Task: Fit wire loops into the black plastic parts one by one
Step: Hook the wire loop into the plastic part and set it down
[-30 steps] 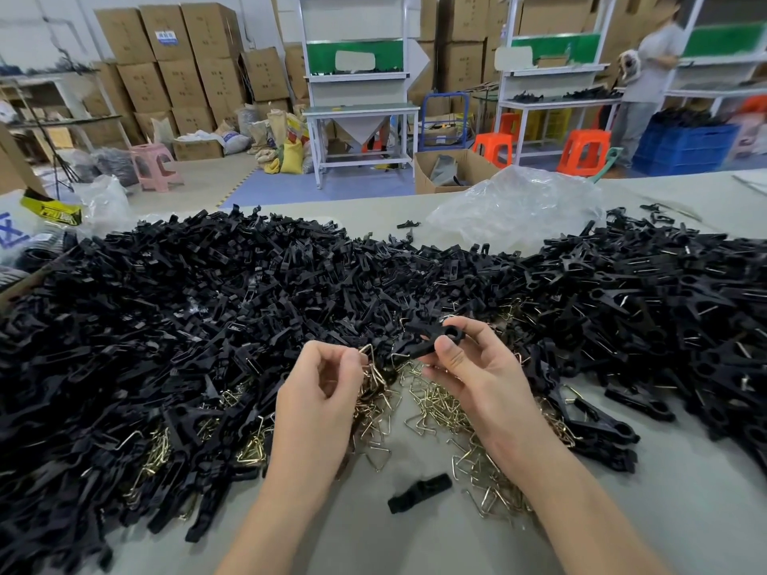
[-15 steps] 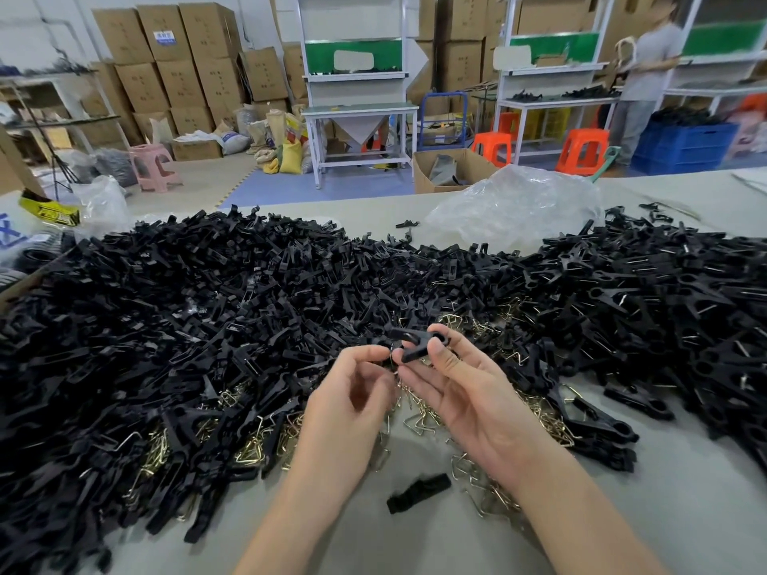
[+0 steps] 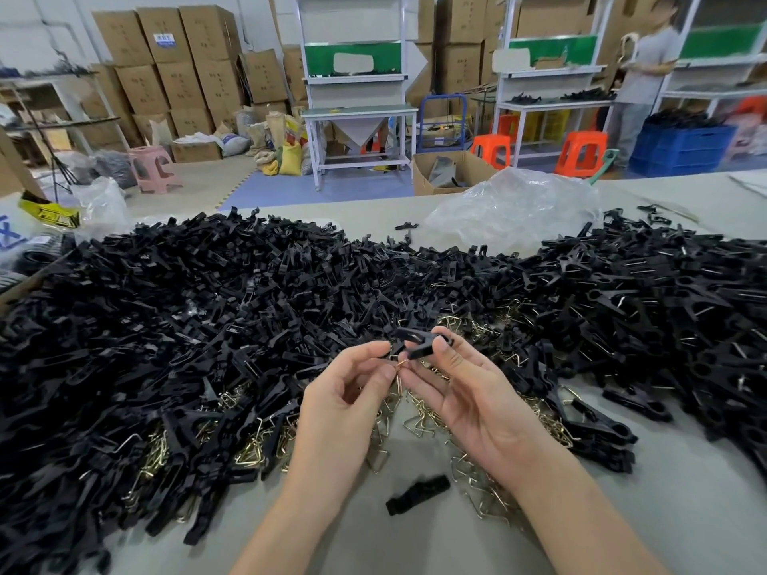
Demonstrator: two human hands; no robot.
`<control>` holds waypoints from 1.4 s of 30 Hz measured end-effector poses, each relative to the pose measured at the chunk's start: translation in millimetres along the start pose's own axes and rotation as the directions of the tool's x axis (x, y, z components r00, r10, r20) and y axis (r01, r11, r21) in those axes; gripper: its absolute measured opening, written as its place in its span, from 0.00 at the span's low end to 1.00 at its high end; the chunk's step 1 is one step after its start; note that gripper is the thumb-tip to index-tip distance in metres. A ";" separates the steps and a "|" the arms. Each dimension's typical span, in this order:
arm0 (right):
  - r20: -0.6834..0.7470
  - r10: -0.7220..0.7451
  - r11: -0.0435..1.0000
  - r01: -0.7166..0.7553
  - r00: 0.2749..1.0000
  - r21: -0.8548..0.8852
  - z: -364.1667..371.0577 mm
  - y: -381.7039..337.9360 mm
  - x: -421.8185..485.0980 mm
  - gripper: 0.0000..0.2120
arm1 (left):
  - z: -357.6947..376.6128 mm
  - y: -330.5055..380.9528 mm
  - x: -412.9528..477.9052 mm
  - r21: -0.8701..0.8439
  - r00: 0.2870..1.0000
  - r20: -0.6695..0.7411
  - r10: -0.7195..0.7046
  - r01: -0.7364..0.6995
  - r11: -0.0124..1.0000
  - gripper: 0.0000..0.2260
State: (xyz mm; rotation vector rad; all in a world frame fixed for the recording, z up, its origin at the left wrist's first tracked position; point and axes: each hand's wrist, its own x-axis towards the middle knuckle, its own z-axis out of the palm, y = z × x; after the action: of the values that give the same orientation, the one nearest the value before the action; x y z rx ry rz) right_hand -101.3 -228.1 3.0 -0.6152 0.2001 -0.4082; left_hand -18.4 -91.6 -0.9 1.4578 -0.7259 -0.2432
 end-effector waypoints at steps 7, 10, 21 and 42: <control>0.011 0.007 1.000 -0.007 1.000 0.027 0.3 2.1 -1.2 0.13 | 2.7 -4.4 -7.1 0.505 0.971 0.193 0.141 -0.222 0.834 0.11; 0.014 0.016 1.000 -0.016 1.000 0.010 1.2 1.7 -2.2 0.14 | 6.6 -6.4 -10.4 0.513 0.973 0.188 0.137 -0.216 0.831 0.05; 0.112 0.029 0.999 -0.026 0.993 -0.032 1.2 1.6 -4.4 0.10 | 0.1 1.0 -2.8 0.169 0.996 0.084 0.032 -0.046 0.984 0.23; 0.078 -0.145 0.917 0.164 0.986 -0.363 -4.7 2.1 1.1 0.12 | -9.1 -2.9 6.4 -0.307 0.950 0.017 -0.313 0.303 0.902 0.08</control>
State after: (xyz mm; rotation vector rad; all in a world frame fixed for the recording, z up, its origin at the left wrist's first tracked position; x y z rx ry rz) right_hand -101.0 -229.5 -2.1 -1.0159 0.1824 -0.5125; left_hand -7.4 -88.3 -1.3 1.2682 -0.4034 -0.5508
